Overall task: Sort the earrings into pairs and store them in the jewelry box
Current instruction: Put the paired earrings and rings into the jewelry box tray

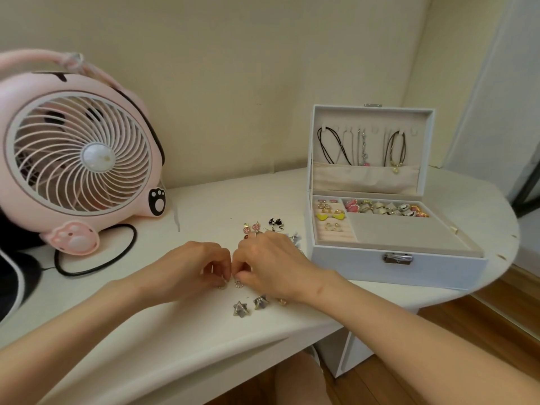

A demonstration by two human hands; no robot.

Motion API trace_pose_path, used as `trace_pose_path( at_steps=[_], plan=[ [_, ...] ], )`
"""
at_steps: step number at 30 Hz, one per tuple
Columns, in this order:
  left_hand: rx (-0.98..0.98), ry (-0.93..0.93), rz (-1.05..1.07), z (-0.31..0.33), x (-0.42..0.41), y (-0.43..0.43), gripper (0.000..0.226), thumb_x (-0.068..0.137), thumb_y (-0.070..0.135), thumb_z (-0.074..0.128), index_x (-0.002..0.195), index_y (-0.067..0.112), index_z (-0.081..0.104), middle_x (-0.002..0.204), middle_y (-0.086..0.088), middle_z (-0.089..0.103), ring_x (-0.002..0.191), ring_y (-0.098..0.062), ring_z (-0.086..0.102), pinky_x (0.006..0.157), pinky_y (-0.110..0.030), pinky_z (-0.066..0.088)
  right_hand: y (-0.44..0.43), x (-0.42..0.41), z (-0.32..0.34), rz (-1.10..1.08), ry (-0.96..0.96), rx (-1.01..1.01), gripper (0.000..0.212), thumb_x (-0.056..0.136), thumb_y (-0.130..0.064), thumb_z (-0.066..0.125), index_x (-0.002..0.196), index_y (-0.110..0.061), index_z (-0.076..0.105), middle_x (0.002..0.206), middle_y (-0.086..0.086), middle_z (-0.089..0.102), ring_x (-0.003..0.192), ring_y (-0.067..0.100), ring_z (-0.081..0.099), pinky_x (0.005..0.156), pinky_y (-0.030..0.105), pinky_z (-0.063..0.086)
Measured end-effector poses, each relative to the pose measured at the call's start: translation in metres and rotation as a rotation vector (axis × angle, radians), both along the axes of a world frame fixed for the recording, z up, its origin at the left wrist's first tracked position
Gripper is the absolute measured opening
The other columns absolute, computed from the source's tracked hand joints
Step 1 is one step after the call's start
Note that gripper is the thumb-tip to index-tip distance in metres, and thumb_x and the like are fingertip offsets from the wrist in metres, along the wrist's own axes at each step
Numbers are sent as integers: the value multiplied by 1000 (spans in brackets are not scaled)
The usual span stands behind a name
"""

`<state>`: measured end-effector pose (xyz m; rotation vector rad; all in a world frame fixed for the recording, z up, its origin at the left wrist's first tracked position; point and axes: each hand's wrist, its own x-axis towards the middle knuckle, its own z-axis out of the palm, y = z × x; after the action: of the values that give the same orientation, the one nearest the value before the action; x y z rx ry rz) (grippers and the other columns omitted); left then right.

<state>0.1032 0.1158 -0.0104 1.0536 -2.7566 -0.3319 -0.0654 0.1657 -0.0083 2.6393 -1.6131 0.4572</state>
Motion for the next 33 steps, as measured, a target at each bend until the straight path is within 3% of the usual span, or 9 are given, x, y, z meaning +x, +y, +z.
trace_pose_path(
  at_steps=[2, 5, 8, 12, 18, 23, 26, 30, 33],
  plan=[
    [15, 3, -8, 0, 2, -1, 34, 81, 18, 66, 67, 44, 48, 75, 26, 56, 74, 3, 50, 68, -19, 42, 0, -1, 1, -4, -1, 7, 16, 83, -16, 56, 90, -18, 71, 91, 1, 69, 90, 23, 59, 80, 36, 43],
    [14, 10, -25, 1, 2, -2, 34, 82, 16, 65, 70, 44, 51, 73, 19, 56, 76, 2, 49, 66, -14, 39, 0, -4, 1, -10, -3, 10, 17, 85, -16, 55, 91, -17, 71, 93, 0, 68, 91, 21, 58, 79, 36, 43],
    [6, 21, -31, 3, 1, -2, 24, 84, 16, 65, 80, 39, 58, 78, 17, 55, 81, -1, 49, 68, -15, 39, 1, -7, 3, -28, -23, 22, 17, 87, -19, 55, 93, -19, 70, 95, -2, 67, 93, 19, 58, 80, 35, 44],
    [-15, 96, -46, 8, -3, 0, 28, 84, 17, 65, 78, 43, 55, 78, 17, 55, 81, -4, 50, 68, -15, 40, 6, -15, 12, -49, -78, 4, 15, 88, -23, 56, 93, -21, 70, 97, -5, 67, 95, 14, 56, 82, 35, 45],
    [-70, 220, -100, 26, -27, 8, 12, 84, 15, 66, 81, 27, 63, 76, 16, 55, 77, 0, 50, 65, -9, 37, 18, -44, 29, -102, -158, -66, 8, 87, -26, 62, 87, -24, 70, 84, -16, 60, 65, -4, 42, 71, 25, 39],
    [-84, 263, -140, 37, -58, 7, 8, 84, 16, 66, 83, 23, 62, 78, 13, 59, 75, -4, 50, 63, -13, 37, 24, -78, 42, -191, -236, -102, 3, 82, -28, 68, 81, -27, 71, 70, -22, 54, 65, -15, 46, 61, 13, 32],
    [-81, 272, -164, 43, -80, 4, 14, 84, 14, 65, 82, 26, 60, 77, 12, 58, 71, -6, 50, 65, -18, 40, 26, -97, 47, -264, -276, -119, 1, 79, -28, 71, 79, -27, 72, 66, -22, 54, 60, -6, 46, 64, 22, 36],
    [-97, 273, -191, 49, -106, 2, 9, 85, 12, 63, 86, 21, 62, 73, 16, 52, 67, -2, 49, 59, -12, 38, 28, -119, 50, -325, -319, -130, 4, 78, -27, 72, 75, -29, 70, 77, -12, 67, 59, -2, 47, 68, 28, 44],
    [-131, 263, -222, 51, -122, 0, 7, 86, 13, 63, 87, 21, 63, 76, 17, 52, 72, 0, 47, 70, -25, 43, 29, -131, 49, -361, -319, -124, 3, 78, -28, 72, 76, -29, 71, 75, -14, 65, 61, 0, 48, 65, 28, 44]
  ],
)
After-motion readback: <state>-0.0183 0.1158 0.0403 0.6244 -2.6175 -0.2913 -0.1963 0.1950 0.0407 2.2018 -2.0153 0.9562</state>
